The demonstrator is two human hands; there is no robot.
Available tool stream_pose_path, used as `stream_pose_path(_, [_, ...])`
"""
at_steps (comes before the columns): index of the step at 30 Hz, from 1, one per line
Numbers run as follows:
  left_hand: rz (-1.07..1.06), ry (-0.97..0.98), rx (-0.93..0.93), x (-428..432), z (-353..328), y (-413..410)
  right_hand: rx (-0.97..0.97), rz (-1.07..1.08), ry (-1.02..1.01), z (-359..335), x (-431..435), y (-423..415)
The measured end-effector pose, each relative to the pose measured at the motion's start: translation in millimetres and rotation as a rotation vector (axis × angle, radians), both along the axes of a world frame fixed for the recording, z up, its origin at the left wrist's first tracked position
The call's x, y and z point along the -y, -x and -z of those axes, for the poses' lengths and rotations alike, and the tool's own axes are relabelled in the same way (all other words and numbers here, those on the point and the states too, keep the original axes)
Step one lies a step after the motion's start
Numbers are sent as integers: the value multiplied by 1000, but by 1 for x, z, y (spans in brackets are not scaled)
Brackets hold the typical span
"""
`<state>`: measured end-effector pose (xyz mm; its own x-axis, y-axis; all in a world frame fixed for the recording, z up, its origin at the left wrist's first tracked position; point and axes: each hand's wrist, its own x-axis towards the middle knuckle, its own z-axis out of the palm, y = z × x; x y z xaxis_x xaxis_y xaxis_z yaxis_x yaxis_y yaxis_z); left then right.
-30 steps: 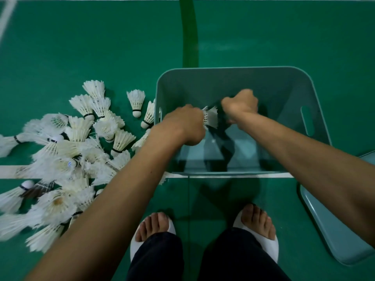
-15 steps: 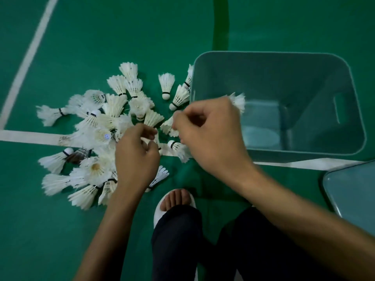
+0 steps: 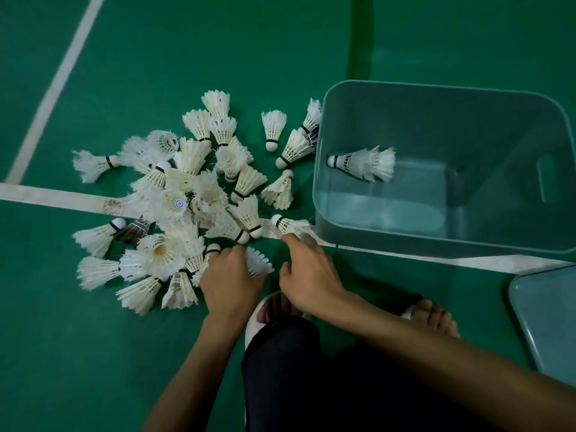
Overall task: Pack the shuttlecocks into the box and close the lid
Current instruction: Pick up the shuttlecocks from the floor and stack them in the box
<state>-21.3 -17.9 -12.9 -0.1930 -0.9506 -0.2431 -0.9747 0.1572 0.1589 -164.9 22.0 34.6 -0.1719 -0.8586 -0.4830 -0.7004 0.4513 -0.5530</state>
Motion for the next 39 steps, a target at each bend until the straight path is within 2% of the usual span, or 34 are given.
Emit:
stream_pose_path(3, [-78,2,-69,2,-7,0,-10,29,50,9,1,5])
stream_pose_path(10, [-134,211,-240,17,-24,-5,39,103,161,26,3,6])
stream_pose_path(13, [-108,175,-195,26,-14,-7,42,114,265,26,-5,4])
stream_pose_path(17, [-123,77,-202,27,-2,-6,-50,90,403,11,-15,-1])
stream_pose_path(21, [-205,156,-337,27,-15,-10,-81,-55,538,-10,-20,-9])
stream_pose_path(24, [-244,241,-479,29,-39,-9,-95,-71,681,-32,-15,-16])
stream_pose_path(29, [-228,444,-644,42,-93,12,1,36,1052,-75,4,-9])
stream_pose_path(33, [-75,516,-793,52,-136,42,-38,106,1279,-118,18,22])
stream_pose_path(36, [64,497,-863,58,-156,81,-71,297,1270,-141,21,65])
stream_pose_path(39, [176,505,-832,64,-156,123,4,571,1082,-145,22,126])
